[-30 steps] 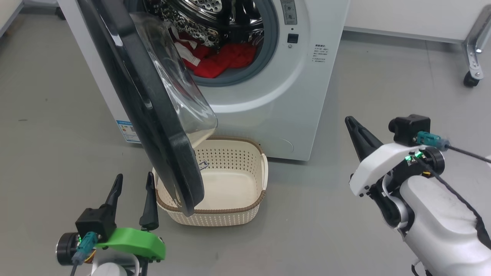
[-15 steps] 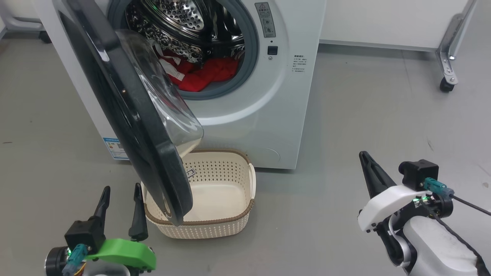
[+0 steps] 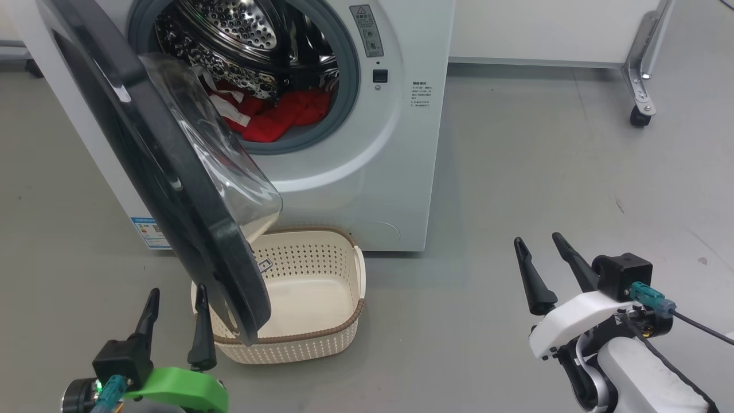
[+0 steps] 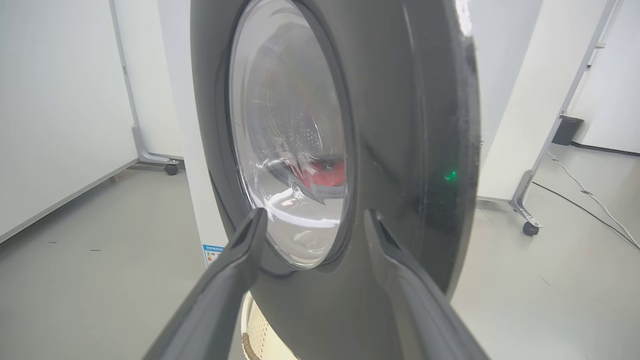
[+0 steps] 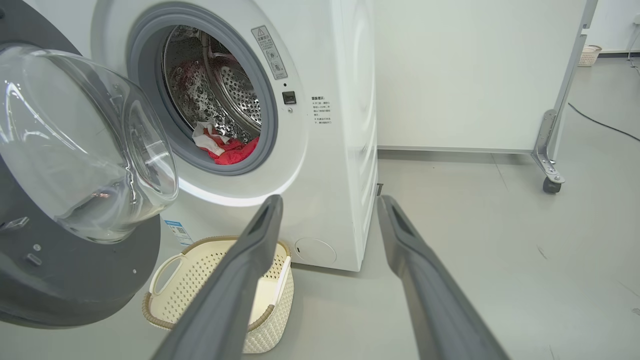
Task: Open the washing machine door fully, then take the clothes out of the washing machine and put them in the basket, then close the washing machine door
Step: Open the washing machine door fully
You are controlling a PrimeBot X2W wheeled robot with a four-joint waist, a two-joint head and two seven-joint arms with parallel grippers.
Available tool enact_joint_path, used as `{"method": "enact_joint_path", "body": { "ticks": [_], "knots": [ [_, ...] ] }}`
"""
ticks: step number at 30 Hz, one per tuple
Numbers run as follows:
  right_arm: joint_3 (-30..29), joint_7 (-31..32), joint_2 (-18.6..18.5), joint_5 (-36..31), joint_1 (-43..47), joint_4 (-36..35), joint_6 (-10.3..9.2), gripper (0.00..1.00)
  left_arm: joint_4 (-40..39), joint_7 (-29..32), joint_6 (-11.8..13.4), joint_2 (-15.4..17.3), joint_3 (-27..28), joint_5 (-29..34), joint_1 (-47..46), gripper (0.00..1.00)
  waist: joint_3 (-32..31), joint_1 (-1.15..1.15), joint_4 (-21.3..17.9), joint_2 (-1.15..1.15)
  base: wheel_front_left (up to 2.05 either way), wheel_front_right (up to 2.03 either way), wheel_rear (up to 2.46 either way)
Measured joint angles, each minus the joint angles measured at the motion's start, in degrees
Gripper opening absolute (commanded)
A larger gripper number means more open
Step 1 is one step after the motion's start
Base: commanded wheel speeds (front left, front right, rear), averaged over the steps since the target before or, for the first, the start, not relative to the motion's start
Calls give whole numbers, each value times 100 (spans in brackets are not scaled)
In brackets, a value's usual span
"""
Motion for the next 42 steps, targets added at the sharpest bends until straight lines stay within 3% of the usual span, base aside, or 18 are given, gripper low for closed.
{"method": "enact_joint_path", "body": {
  "ticks": [16, 42],
  "knots": [
    [-552, 0, 196, -520, 366, -414, -7, 100, 0, 0, -34, -3, 75, 60, 1, 100, 35, 0, -55, 0, 0, 0, 0],
    [-744, 0, 357, -1013, 678, -565, -8, 100, 12, 0, -86, -3, 122, 73, 2, 100, 60, 0, -32, 0, 0, 0, 0]
  ]
}}
